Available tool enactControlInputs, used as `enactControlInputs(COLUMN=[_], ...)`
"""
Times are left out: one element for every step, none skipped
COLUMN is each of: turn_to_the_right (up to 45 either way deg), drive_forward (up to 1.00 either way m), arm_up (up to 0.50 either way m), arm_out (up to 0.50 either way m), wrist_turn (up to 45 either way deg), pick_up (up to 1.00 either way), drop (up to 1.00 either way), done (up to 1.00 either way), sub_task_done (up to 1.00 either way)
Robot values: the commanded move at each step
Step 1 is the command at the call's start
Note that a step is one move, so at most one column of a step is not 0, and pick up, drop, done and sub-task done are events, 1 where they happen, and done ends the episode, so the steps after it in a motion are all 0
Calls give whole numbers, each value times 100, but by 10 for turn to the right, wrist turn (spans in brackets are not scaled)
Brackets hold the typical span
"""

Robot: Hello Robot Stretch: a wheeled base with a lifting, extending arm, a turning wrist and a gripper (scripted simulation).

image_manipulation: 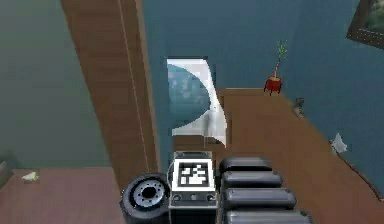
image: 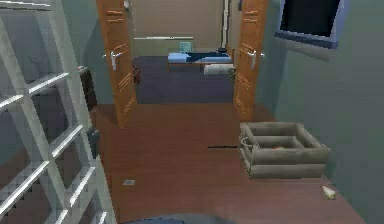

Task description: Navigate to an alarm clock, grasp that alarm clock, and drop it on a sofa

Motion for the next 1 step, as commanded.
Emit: enactControlInputs(turn_to_the_right=[0], drive_forward=[100], arm_up=[0], arm_out=[0], wrist_turn=[0], pick_up=[0], drop=[0], done=[0], sub_task_done=[0])
